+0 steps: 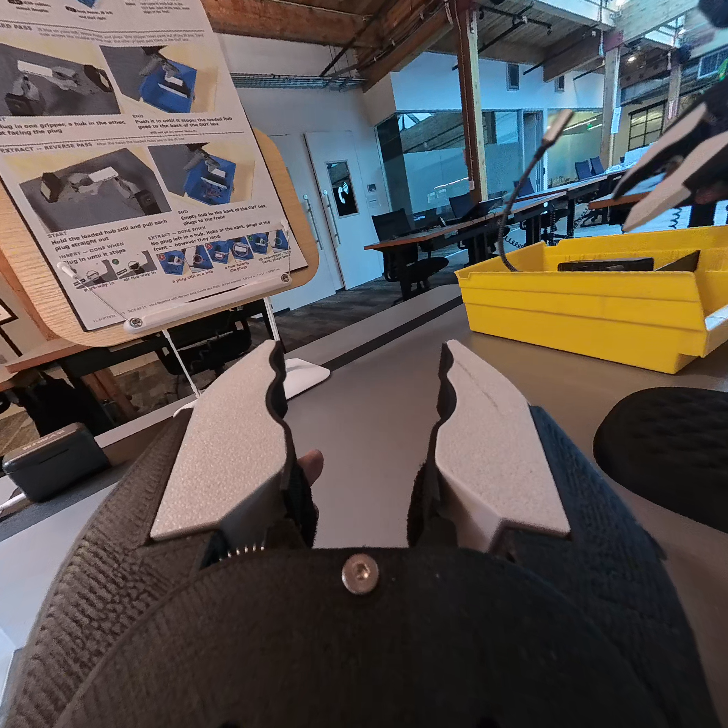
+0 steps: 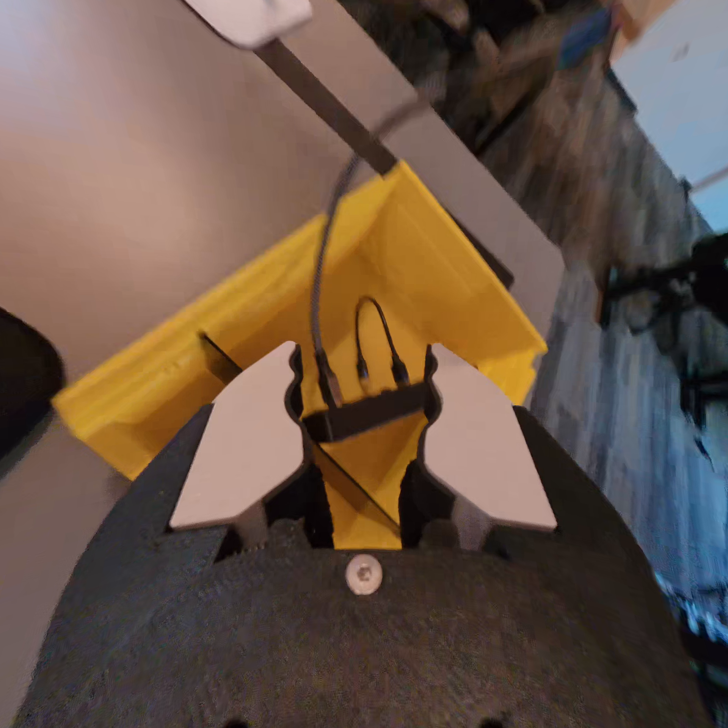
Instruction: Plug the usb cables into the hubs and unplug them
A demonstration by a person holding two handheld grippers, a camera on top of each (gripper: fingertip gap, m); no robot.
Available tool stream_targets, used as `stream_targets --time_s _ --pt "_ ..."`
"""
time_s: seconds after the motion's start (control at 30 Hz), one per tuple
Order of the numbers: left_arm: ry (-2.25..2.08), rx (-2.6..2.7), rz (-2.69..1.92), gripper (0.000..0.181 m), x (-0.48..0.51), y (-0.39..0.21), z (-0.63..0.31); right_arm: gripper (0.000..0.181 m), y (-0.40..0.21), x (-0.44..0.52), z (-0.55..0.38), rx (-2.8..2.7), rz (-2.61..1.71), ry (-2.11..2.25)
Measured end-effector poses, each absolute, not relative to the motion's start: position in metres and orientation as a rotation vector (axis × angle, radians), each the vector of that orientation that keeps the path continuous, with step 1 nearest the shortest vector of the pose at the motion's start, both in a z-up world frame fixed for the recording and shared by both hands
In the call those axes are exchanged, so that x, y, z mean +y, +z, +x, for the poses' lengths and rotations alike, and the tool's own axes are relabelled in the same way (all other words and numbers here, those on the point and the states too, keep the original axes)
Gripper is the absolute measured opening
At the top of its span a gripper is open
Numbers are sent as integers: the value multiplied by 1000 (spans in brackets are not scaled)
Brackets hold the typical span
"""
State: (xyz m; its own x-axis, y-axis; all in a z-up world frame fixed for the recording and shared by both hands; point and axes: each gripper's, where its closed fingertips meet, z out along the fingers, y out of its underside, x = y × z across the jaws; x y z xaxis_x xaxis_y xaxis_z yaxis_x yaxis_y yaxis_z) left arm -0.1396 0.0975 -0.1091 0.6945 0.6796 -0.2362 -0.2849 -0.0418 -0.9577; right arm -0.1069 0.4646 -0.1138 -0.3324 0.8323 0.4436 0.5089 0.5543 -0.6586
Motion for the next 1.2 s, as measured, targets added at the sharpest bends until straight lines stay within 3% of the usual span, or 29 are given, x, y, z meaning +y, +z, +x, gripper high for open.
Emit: stream_targets --time_s 0.13,0.2,0.3,0.4,0.5,0.6,0.87,1.0,1.1,1.2 --pt "819 -352 -1416 75 97 -110 -140 40 -80 421 -135 -1902 -949 724" --pt "822 -355 -1416 75 96 -110 -141 40 -57 417 -152 -1759 -909 719" --pt "814 -361 -1412 75 95 -109 -141 56 -31 421 -174 -1596 -906 699" --pt "813 -358 -1411 75 96 -109 -140 47 -28 439 -194 -1536 -1008 670" --pt "814 -355 -1415 75 96 -109 -140 43 -40 455 -208 -1556 -1067 570" --pt "814 -357 -1416 75 95 -108 -140 10 -53 440 -218 -1631 -1085 725" --pt "812 -350 -1424 75 97 -109 -139 9 -136 454 -228 -1869 -1269 607" --pt "842 -339 -1443 75 97 -111 -140 14 -163 459 -244 -1908 -1336 630" --pt "831 -341 -1439 75 97 -112 -140 48 -161 465 -240 -1924 -1380 574" --pt "827 -339 -1439 75 98 -112 -139 65 -136 472 -229 -1836 -1358 603"
